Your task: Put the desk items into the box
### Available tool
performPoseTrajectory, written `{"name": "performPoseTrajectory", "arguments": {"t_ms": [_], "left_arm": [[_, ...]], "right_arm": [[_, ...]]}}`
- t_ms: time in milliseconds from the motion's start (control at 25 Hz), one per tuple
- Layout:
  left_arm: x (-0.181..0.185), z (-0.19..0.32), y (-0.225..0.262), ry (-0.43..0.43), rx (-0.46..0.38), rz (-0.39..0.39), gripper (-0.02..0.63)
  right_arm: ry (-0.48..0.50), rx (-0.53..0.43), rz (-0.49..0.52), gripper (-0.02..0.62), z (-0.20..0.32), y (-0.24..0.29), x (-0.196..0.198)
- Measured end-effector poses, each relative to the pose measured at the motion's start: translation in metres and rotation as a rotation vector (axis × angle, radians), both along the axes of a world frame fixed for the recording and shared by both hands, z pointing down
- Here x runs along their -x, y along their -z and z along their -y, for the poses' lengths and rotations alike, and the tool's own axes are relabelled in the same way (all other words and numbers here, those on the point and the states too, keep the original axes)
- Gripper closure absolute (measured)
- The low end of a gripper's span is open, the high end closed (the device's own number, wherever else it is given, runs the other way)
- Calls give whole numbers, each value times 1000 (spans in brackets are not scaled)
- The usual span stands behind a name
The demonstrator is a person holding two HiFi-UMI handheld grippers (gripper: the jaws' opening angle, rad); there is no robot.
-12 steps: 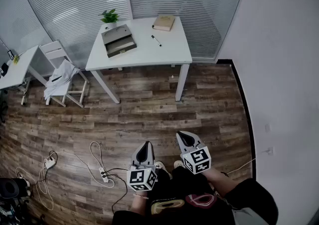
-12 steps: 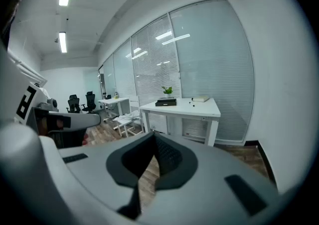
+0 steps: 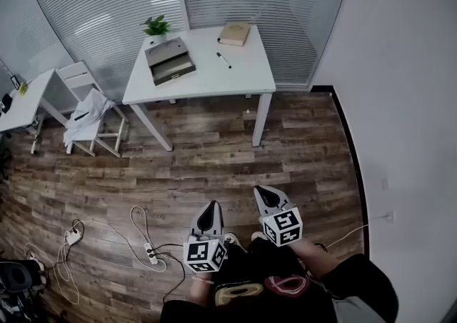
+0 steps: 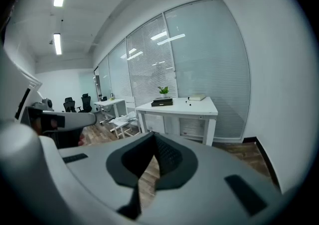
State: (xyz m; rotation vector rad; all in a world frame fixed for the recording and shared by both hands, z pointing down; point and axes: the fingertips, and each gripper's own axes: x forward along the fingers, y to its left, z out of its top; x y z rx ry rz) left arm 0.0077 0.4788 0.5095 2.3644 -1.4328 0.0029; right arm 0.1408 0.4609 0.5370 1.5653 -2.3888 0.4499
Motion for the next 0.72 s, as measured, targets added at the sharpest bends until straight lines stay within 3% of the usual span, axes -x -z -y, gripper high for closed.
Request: {"name": "performPoseTrajectory", "arguments": {"t_ms": [320, 720], "left_arm": [[28, 13, -9, -12, 9, 15, 588], [27, 44, -20, -1, 43, 17, 589]], "right_arm": [[-41, -10, 75, 586, 20, -2, 16], [-1, 48, 74, 586, 48, -20, 17]]}}
